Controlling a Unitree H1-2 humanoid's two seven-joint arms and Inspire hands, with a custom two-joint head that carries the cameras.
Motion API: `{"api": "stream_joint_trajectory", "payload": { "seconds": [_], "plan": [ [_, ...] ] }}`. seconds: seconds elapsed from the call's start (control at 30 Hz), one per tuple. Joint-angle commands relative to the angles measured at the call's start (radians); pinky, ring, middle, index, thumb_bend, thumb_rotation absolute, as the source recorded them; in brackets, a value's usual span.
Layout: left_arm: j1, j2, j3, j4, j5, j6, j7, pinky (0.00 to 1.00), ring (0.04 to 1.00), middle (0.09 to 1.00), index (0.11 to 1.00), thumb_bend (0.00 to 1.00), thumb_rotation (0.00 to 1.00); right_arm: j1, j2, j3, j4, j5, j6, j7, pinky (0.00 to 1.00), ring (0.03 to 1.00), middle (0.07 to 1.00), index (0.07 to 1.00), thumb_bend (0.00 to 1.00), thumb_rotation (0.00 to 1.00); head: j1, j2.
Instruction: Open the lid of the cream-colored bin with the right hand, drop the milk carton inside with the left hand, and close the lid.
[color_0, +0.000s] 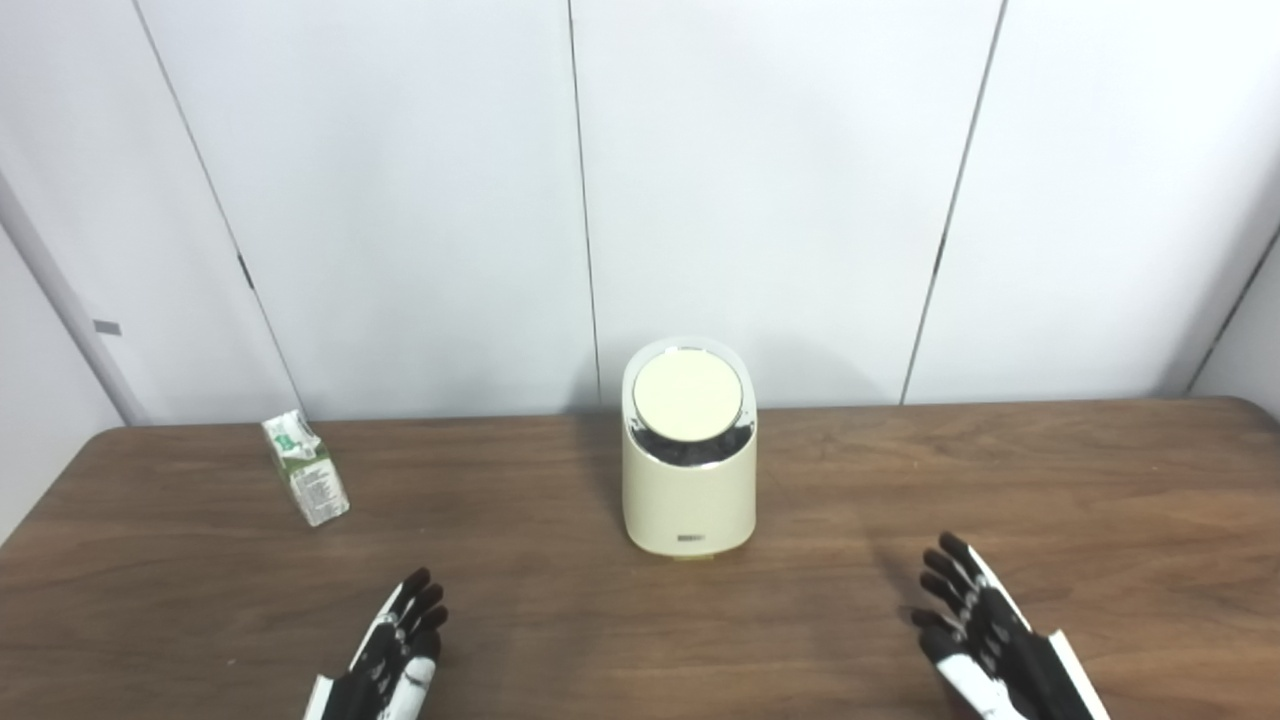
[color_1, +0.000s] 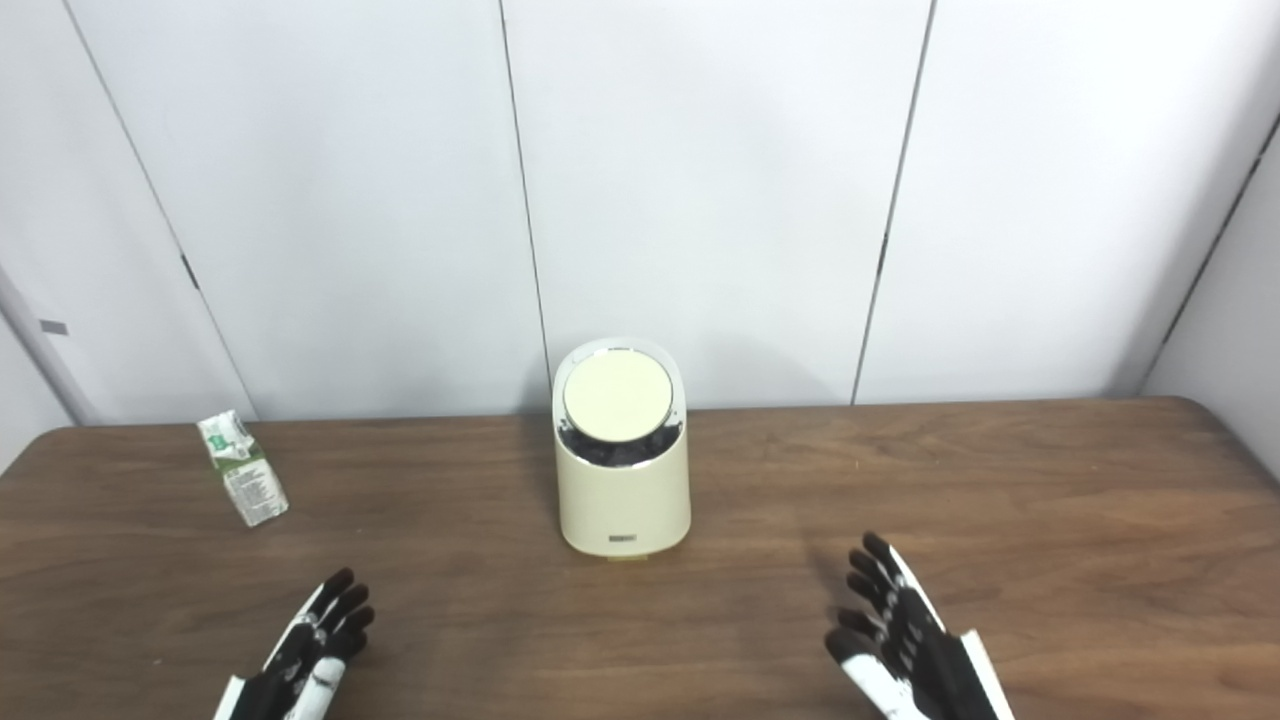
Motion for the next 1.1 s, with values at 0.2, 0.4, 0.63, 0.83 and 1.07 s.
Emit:
{"api": "stream_joint_trajectory", "payload": {
  "seconds": [0.2,0.4,0.63,0.83,1.07],
  "plan": [
    [0.008,-0.004,-0.017,0.082,0.02,-0.044,0.002,0.91,0.91,0.926,0.97,0.34,0.63,-0.117,-0.002,0.018,-0.032,-0.086,0.017,-0.016,0.86,0.917,0.915,0.924,0.77,0.55,-0.018,-0.022],
    [0.0,-0.008,-0.026,0.094,0.029,-0.046,0.002,0.92,0.907,0.93,0.978,0.33,0.64,-0.216,0.005,0.032,-0.022,-0.142,0.044,-0.031,0.87,0.9,0.904,0.918,0.82,0.51,-0.032,-0.023],
    [-0.007,-0.014,-0.037,0.099,0.033,-0.045,0.003,0.94,0.916,0.936,0.995,0.29,0.65,-0.329,0.001,0.036,0.014,-0.163,0.06,-0.039,0.85,0.885,0.891,0.911,0.84,0.47,-0.037,-0.02],
    [-0.006,-0.02,-0.042,0.101,0.04,-0.057,0.003,0.93,0.914,0.937,0.995,0.29,0.65,-0.437,0.0,0.041,0.054,-0.173,0.137,-0.034,0.87,0.909,0.92,0.927,0.84,0.43,-0.045,-0.012],
    [-0.007,-0.021,-0.046,0.103,0.044,-0.065,0.001,0.93,0.923,0.946,1.0,0.28,0.66,-0.551,-0.01,0.074,0.133,-0.247,0.175,-0.046,0.85,0.908,0.904,0.914,0.88,0.44,-0.057,0.006]
  ]
}}
